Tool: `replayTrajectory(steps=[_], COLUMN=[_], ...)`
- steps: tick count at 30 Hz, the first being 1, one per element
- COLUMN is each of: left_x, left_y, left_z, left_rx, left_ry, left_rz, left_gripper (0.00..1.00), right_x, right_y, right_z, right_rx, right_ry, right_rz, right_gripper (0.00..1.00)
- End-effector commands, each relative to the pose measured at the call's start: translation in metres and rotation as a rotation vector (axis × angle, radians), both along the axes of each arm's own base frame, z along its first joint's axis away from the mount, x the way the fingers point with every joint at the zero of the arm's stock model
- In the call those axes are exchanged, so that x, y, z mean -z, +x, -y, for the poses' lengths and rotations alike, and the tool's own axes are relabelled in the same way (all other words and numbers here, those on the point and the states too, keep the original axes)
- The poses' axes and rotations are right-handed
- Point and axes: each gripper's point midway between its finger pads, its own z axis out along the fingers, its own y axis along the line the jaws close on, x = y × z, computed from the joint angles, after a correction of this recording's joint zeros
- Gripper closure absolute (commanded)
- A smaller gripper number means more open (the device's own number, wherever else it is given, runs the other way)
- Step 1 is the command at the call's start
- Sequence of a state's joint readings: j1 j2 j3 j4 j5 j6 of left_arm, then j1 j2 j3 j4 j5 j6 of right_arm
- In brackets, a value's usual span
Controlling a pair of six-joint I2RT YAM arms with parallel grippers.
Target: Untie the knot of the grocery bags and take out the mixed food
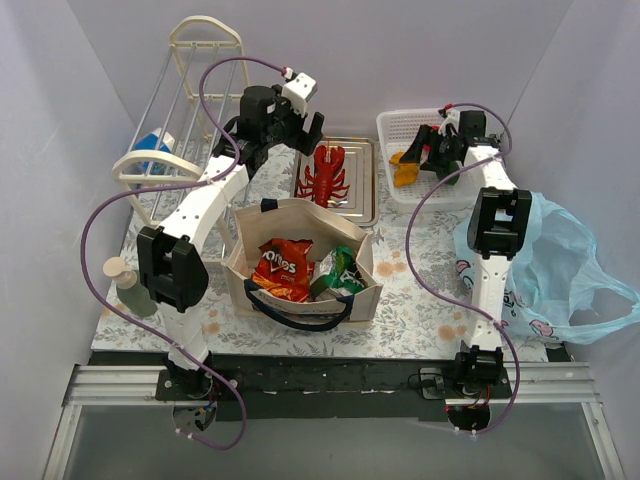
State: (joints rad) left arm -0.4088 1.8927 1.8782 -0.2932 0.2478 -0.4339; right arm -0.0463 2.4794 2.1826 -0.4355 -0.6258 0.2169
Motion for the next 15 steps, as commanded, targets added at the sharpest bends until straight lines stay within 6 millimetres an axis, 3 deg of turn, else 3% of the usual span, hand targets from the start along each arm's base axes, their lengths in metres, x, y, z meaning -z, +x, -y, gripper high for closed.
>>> replayTrajectory(steps=[1, 7, 8, 9, 10, 11, 12, 13, 14, 15], left_x=[-0.035, -0.045, -0.048, -0.048, -0.052, -0.053, -0.055, -0.059, -0.06, -0.062], left_y=[-0.008, -0.026, -0.03, -0.033, -0.041, -0.048, -0.054, -0.065, -0.073, -0.083], left_z=[-0.001, 0.001, 0.002, 0.001, -0.001, 0.0, 0.0, -0.004, -0.005, -0.005], left_rx=[0.021, 0.078, 0.088, 0.094, 0.101, 0.125, 0.137, 0.147, 0.174, 0.204], left_ry=[-0.02, -0.039, -0.043, -0.045, -0.049, -0.053, -0.055, -0.057, -0.062, -0.055], left_rz=[0.083, 0.101, 0.104, 0.101, 0.103, 0.099, 0.097, 0.087, 0.073, 0.069], left_gripper=[0.17, 0.17, 0.17, 0.17, 0.16, 0.16, 0.15, 0.12, 0.1, 0.09], right_x=[-0.082, -0.116, -0.137, -0.142, -0.138, -0.158, -0.164, -0.156, -0.179, -0.187], right_y=[0.001, -0.016, -0.023, -0.027, -0.034, -0.044, -0.051, -0.062, -0.076, -0.087], right_z=[0.025, 0.043, 0.046, 0.052, 0.06, 0.065, 0.072, 0.075, 0.08, 0.076], right_rx=[0.066, 0.089, 0.095, 0.09, 0.113, 0.123, 0.141, 0.14, 0.157, 0.133], right_ry=[-0.146, -0.311, -0.335, -0.38, -0.42, -0.442, -0.471, -0.476, -0.472, -0.443], right_rz=[0.154, 0.219, 0.256, 0.277, 0.261, 0.297, 0.305, 0.276, 0.311, 0.32], right_gripper=[0.02, 0.02, 0.01, 0.01, 0.01, 0.02, 0.01, 0.01, 0.02, 0.02])
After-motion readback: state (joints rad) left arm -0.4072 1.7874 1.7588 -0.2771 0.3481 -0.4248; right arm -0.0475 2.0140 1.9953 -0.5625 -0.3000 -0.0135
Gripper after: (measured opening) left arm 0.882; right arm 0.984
